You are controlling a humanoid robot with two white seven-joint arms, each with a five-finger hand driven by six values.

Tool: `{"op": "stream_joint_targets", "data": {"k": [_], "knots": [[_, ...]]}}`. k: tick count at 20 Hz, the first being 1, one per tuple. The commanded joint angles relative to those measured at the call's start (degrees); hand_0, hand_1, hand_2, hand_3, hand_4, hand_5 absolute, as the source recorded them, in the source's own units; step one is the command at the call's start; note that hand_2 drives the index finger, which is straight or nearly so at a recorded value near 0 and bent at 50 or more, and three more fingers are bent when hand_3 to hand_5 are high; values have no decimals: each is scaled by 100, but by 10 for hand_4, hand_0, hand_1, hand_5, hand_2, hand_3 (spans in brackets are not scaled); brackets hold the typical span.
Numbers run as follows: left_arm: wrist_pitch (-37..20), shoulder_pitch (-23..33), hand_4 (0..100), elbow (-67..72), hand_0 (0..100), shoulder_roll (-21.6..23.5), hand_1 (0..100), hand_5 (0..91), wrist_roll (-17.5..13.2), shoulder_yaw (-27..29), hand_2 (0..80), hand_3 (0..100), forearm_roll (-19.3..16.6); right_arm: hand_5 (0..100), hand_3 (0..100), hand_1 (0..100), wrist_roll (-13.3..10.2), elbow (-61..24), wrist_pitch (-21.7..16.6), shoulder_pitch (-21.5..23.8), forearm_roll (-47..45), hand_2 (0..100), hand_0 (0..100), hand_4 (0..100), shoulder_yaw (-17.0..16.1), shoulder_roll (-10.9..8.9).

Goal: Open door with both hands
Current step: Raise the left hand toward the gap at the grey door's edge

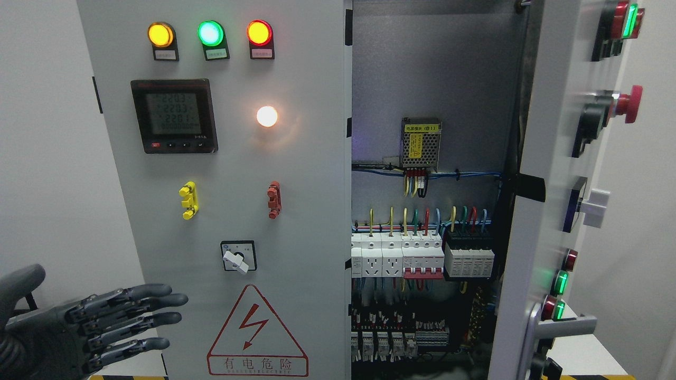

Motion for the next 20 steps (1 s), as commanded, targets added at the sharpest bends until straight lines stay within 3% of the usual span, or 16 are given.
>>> {"op": "stream_joint_targets", "data": {"k": [1,3,7,14,20], "knots": [[35,-2244,31,73,0,-290,0,0,47,-3078,0,0,7,0,0,0,-1,0,3,0,0,0,107,0,0,0],[132,-2912,31,82,0,-333,0,0,56,-3763,0,0,16,0,0,0,-1,0,3,0,0,0,107,0,0,0],[500,-4091,31,511,0,-895,0,0,187,-4767,0,0,34,0,0,0,-1,0,3,0,0,0,107,0,0,0],[1283,-5111,31,1127,0,-2152,0,0,196,-5110,0,0,95,0,0,0,-1,0,3,0,0,0,107,0,0,0],[1336,-6087,31,1180,0,-2574,0,0,196,-5875,0,0,577,0,0,0,-1,0,3,0,0,0,107,0,0,0]]}}
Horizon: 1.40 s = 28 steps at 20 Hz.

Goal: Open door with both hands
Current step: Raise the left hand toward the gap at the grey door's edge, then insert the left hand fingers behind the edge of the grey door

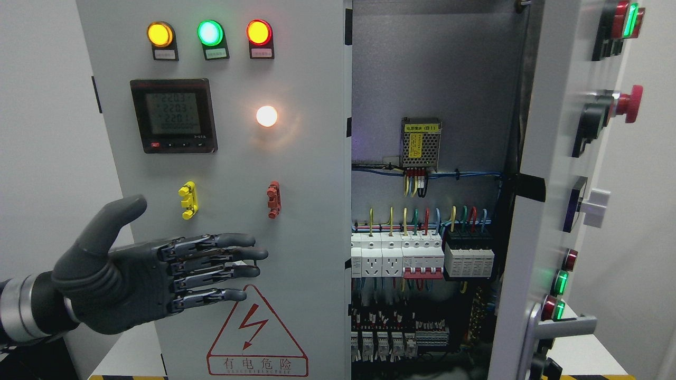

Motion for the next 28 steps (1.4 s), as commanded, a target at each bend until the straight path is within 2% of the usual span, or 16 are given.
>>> {"op": "stream_joint_targets", "data": {"k": [1,4,10,14,18,28], "knots": [[86,-1079,31,439,0,-1150,0,0,1,-1726,0,0,375,0,0,0,-1,0,3,0,0,0,107,0,0,0],[121,-1281,31,693,0,-1527,0,0,-7,-1797,0,0,463,0,0,0,-1,0,3,0,0,0,106,0,0,0],[561,-1554,31,1599,0,-2679,0,0,10,-1780,0,0,613,0,0,0,-1,0,3,0,0,0,107,0,0,0],[552,-1589,31,1617,0,-3171,0,0,256,-1710,0,0,613,0,0,0,-1,0,3,0,0,0,107,0,0,0],[552,-1589,31,1617,0,-3514,0,0,572,-1490,0,0,621,0,0,0,-1,0,3,0,0,0,106,0,0,0],[561,-1581,31,1766,0,-4139,0,0,1003,-980,0,0,630,0,0,0,-1,0,3,0,0,0,107,0,0,0]]}}
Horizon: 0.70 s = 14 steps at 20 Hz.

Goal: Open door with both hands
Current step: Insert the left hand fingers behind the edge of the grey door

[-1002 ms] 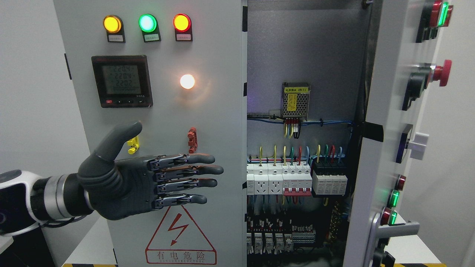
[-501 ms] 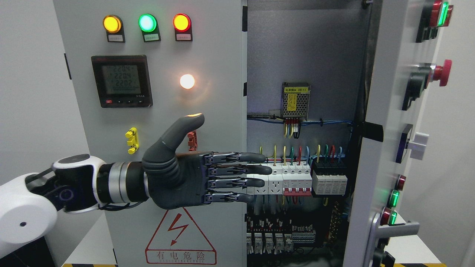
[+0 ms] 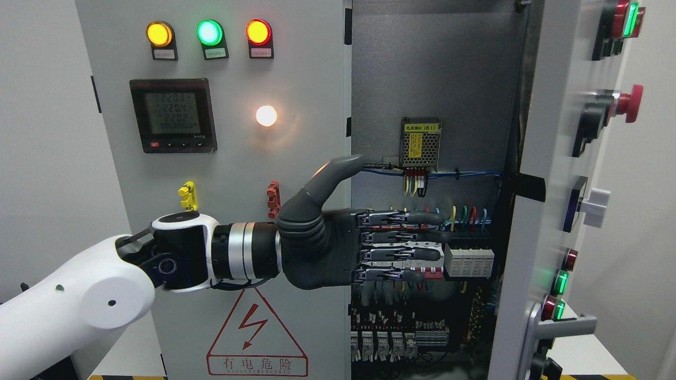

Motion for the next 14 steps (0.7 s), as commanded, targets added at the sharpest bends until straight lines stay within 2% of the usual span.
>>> {"op": "stream_joint_targets", "data": {"k": [1,14], "knots": [[5,-17,31,298,0,-964,0,0,153,279,0,0,23,0,0,0,-1,0,4,0,0,0,107,0,0,0],[5,-17,31,351,0,-1483,0,0,768,446,0,0,-38,0,0,0,-1,0,4,0,0,0,107,0,0,0]]}}
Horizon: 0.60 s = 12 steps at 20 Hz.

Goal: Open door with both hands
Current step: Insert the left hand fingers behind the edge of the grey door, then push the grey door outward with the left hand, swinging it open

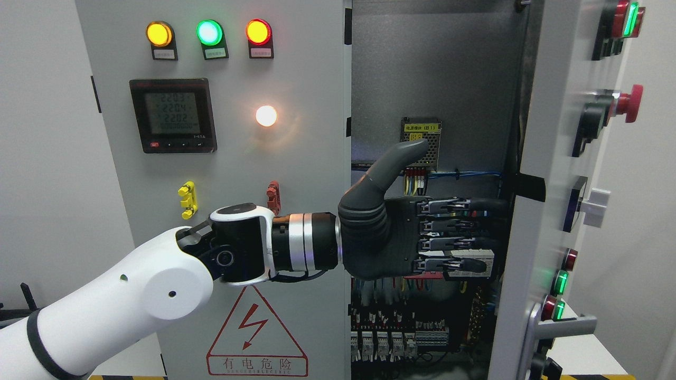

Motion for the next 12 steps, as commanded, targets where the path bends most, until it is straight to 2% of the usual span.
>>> {"op": "stream_joint_targets", "data": {"k": [1,4,12], "knots": [[1,4,31,98,0,-599,0,0,175,178,0,0,-14,0,0,0,-1,0,3,0,0,0,107,0,0,0],[1,4,31,81,0,-722,0,0,412,178,0,0,-14,0,0,0,-1,0,3,0,0,0,107,0,0,0],[1,12,31,54,0,-1020,0,0,763,160,0,0,-23,0,0,0,-1,0,3,0,0,0,107,0,0,0]]}}
